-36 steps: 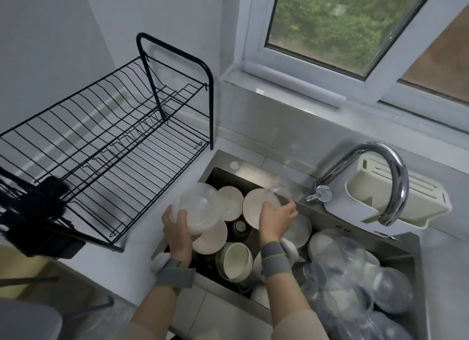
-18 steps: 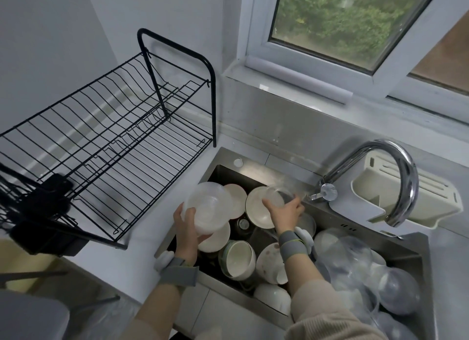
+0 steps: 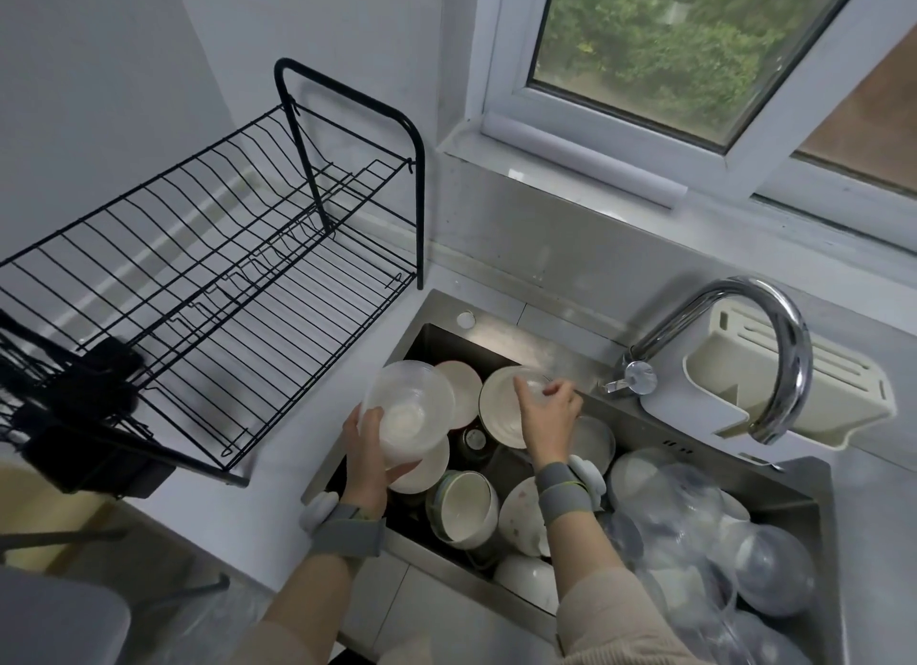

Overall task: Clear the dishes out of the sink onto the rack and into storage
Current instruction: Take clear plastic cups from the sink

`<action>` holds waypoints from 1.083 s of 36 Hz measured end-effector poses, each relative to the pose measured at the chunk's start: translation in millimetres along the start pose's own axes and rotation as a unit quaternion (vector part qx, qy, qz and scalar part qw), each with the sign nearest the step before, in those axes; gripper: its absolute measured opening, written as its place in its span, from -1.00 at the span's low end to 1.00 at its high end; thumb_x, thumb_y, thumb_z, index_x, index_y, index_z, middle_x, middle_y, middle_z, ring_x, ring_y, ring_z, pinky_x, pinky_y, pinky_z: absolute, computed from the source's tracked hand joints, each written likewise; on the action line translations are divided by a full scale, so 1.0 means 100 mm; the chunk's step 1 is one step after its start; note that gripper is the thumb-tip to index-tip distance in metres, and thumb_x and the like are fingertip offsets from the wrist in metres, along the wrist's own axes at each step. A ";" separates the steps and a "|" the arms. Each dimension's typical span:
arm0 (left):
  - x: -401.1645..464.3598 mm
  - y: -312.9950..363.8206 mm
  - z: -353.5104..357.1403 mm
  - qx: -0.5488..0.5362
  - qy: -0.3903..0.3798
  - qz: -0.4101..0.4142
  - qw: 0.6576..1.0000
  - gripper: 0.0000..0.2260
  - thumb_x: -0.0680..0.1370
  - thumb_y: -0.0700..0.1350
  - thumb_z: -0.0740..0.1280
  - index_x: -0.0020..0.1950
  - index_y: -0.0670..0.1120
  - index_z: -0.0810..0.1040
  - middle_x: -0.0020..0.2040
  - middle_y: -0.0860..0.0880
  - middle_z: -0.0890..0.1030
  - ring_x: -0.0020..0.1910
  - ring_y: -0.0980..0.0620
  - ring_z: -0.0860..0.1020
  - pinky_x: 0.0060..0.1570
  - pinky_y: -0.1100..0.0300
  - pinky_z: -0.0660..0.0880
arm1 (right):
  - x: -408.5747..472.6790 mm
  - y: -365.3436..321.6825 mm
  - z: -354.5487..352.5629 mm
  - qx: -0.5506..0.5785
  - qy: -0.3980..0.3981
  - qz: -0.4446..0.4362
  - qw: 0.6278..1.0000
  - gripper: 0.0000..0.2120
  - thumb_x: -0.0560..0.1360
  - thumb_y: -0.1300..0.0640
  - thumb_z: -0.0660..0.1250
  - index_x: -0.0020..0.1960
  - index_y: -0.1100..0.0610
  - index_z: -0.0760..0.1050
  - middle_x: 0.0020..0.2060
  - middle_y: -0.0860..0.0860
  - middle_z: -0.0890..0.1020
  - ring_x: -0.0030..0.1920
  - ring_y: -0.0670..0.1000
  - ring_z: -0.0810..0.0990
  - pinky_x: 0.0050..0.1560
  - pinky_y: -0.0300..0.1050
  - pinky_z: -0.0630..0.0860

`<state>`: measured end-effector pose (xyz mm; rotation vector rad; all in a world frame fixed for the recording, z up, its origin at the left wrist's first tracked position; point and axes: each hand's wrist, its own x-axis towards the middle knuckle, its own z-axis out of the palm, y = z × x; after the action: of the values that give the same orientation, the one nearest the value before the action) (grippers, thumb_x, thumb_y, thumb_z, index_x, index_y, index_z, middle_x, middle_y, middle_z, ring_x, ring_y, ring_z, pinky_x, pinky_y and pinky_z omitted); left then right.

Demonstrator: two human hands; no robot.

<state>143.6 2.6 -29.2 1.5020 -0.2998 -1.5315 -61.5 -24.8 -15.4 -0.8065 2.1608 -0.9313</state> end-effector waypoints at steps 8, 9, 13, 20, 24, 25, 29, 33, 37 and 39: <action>0.01 -0.01 -0.04 -0.086 -0.028 -0.081 0.993 -0.56 0.42 0.15 0.32 0.26 0.03 0.48 0.22 -0.09 0.43 0.19 -0.18 0.41 -0.17 -0.13 0.60 | -0.05 0.04 -0.08 0.019 0.001 0.005 1.000 -0.56 0.43 -0.01 0.44 0.12 0.12 0.28 0.16 0.07 0.36 0.14 0.15 0.42 0.28 0.19 0.36; 0.01 -0.02 -0.05 -0.090 -0.031 -0.085 0.992 -0.56 0.42 0.15 0.32 0.26 0.04 0.48 0.22 -0.09 0.43 0.19 -0.19 0.41 -0.15 -0.15 0.60 | -0.06 0.04 -0.08 0.023 -0.010 0.010 1.000 -0.51 0.40 -0.01 0.46 0.15 0.10 0.26 0.11 0.07 0.44 0.11 0.12 0.46 0.27 0.20 0.37; -0.01 -0.03 -0.02 -0.059 -0.039 -0.089 0.994 -0.59 0.51 0.13 0.30 0.34 0.06 0.42 0.27 -0.09 0.40 0.21 -0.18 0.39 -0.11 -0.20 0.60 | -0.11 -0.02 -0.06 -0.002 -0.048 0.014 0.999 -0.56 0.39 0.03 0.48 0.17 0.18 0.46 -0.22 -0.08 0.54 0.07 0.12 0.59 0.20 0.10 0.46; -0.02 -0.03 0.08 0.080 0.015 -0.039 0.996 -0.35 0.45 0.17 0.43 0.46 0.12 0.24 0.37 0.01 0.27 0.31 -0.16 0.29 0.05 -0.29 0.54 | -0.41 -0.39 0.06 -0.001 0.006 -0.271 0.963 -0.94 0.48 0.18 0.39 -0.13 0.16 0.53 -0.14 0.02 0.55 -0.18 0.00 0.53 -0.12 -0.17 0.47; -0.05 0.00 0.13 0.089 0.028 -0.001 0.996 -0.37 0.38 0.24 0.47 0.35 0.08 0.33 0.35 -0.01 0.33 0.30 -0.15 0.33 -0.06 -0.21 0.58 | -0.66 -0.57 0.18 -0.093 -0.091 -0.418 0.899 -0.92 0.52 0.15 0.26 -0.10 0.16 0.45 -0.06 0.02 0.54 -0.09 0.00 0.50 -0.13 -0.17 0.45; -0.07 0.01 0.13 0.085 0.029 0.008 0.996 -0.38 0.37 0.25 0.47 0.32 0.09 0.33 0.33 -0.01 0.35 0.27 -0.14 0.35 -0.09 -0.17 0.59 | -0.70 -0.57 0.22 -0.127 -0.109 -0.433 0.886 -0.88 0.53 0.11 0.22 -0.10 0.16 0.45 -0.09 0.02 0.55 -0.12 0.03 0.51 -0.16 -0.10 0.46; -0.09 0.05 0.12 0.074 0.029 0.032 0.996 -0.37 0.39 0.27 0.44 0.35 0.16 0.27 0.24 0.03 0.35 0.22 -0.12 0.38 -0.11 -0.10 0.59 | -0.81 -0.52 0.34 -0.208 -0.167 -0.401 0.876 -0.83 0.56 0.00 0.14 -0.16 0.05 0.33 -0.24 -0.03 0.47 -0.27 0.02 0.40 -0.32 -0.11 0.23; -0.05 0.05 0.08 0.082 0.030 0.025 0.996 -0.28 0.41 0.26 0.43 0.47 0.15 0.18 0.32 0.02 0.30 0.27 -0.13 0.37 -0.02 -0.14 0.58 | -0.89 -0.46 0.37 -0.214 -0.204 -0.362 0.884 -0.78 0.58 0.01 0.07 -0.20 0.07 0.30 -0.30 -0.01 0.46 -0.27 0.06 0.43 -0.28 -0.10 0.23; -0.04 0.04 0.13 0.049 0.019 0.026 0.998 -0.44 0.47 0.19 0.40 0.39 0.15 0.28 0.31 -0.05 0.35 0.22 -0.12 0.42 -0.24 0.00 0.58 | -1.01 -0.46 0.37 -0.199 -0.230 -0.347 0.887 -0.77 0.60 0.01 0.04 -0.16 0.08 0.34 -0.27 0.04 0.54 -0.25 0.09 0.50 -0.25 -0.09 0.30; -0.04 0.03 0.17 0.027 0.020 0.027 0.999 -0.60 0.52 0.15 0.36 0.30 0.10 0.34 0.27 -0.07 0.42 0.15 -0.09 0.47 -0.25 0.04 0.55 | -1.05 -0.46 0.37 -0.194 -0.215 -0.356 0.889 -0.78 0.60 0.04 0.06 -0.17 0.10 0.33 -0.29 0.06 0.54 -0.27 0.11 0.50 -0.26 -0.06 0.35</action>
<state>129.6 -3.0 -20.2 1.5527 -0.3583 -1.4595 42.6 12.0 33.3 -1.8908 1.6692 -0.5487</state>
